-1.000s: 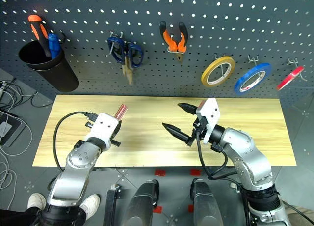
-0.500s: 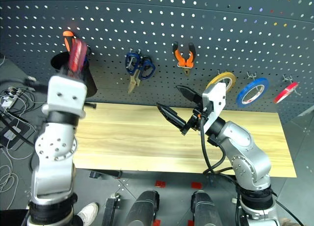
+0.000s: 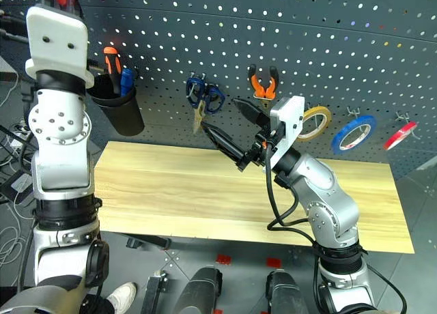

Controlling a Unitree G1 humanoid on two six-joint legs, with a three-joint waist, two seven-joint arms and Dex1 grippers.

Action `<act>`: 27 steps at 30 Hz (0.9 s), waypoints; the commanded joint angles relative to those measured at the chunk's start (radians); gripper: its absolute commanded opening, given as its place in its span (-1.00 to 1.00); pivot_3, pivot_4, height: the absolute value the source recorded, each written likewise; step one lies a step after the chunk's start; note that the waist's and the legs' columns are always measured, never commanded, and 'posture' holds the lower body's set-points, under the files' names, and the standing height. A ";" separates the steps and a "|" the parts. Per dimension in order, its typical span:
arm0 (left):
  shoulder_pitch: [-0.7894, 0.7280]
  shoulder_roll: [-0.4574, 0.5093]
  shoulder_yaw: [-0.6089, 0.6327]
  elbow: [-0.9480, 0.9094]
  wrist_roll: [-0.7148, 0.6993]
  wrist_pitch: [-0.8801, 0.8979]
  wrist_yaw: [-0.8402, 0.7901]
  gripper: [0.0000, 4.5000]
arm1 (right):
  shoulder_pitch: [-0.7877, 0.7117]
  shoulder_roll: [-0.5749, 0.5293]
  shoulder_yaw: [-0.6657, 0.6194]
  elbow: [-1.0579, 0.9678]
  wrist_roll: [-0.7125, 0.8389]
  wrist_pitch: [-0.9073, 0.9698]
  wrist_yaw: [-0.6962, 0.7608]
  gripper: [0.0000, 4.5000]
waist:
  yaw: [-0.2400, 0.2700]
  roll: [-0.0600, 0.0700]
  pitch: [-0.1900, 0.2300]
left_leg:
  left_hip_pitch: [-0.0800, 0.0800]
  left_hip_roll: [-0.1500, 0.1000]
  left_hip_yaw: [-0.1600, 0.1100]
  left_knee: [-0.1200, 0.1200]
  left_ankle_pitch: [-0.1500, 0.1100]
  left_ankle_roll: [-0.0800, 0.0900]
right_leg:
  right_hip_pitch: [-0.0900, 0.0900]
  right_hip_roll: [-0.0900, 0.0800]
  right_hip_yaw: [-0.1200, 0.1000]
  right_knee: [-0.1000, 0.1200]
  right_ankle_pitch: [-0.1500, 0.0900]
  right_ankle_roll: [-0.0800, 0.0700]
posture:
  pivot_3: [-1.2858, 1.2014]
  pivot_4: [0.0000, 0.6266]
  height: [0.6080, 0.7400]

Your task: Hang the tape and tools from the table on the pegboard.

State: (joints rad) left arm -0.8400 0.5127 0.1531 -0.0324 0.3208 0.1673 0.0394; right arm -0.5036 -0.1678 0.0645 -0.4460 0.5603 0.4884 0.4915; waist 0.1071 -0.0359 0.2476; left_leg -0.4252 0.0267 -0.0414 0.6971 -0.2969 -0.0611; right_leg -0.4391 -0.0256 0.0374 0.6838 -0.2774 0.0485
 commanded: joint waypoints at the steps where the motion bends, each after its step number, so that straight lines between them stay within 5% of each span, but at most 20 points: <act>1: -0.078 -0.018 -0.017 0.077 0.006 -0.078 0.061 -0.63 | -0.022 0.012 0.011 -0.019 -0.013 -0.025 -0.018 1.00 | 0.001 0.000 0.000 | 0.000 0.000 0.000 0.000 0.000 0.000 | 0.000 0.000 0.000 0.000 0.000 0.000 | 0.21 -0.48 1.00; 12: -0.074 -0.137 -0.002 0.242 -0.054 -0.076 0.149 -0.63 | -0.036 0.016 0.016 -0.020 -0.038 -0.020 -0.048 1.00 | -0.002 0.000 -0.001 | 0.000 0.000 0.001 0.001 0.000 0.000 | -0.002 0.000 0.001 0.008 0.000 0.000 | 0.19 -0.41 1.00; 24: 0.010 -0.153 0.032 0.157 -0.086 0.015 0.163 -0.63 | -0.019 0.003 0.012 -0.002 -0.054 -0.015 -0.056 1.00 | -0.008 0.000 -0.001 | 0.000 0.000 0.001 0.002 0.000 0.000 | -0.003 0.000 0.001 0.012 0.000 0.000 | 0.19 -0.38 1.00; 27: 0.015 -0.150 0.034 0.145 -0.087 0.023 0.163 -0.22 | -0.019 0.004 0.013 0.002 -0.056 -0.016 -0.053 1.00 | -0.008 0.000 -0.001 | 0.000 0.000 0.001 0.002 0.000 0.000 | -0.003 0.000 0.001 0.012 0.000 0.000 | 0.20 -0.36 1.00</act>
State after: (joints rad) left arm -0.8201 0.3496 0.1676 0.1656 0.2346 0.1921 0.1880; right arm -0.5225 -0.1668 0.0806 -0.4232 0.4946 0.4879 0.4350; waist 0.0987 -0.0362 0.2466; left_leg -0.4246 0.0267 -0.0401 0.6989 -0.2968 -0.0610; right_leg -0.4420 -0.0254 0.0389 0.6958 -0.2773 0.0483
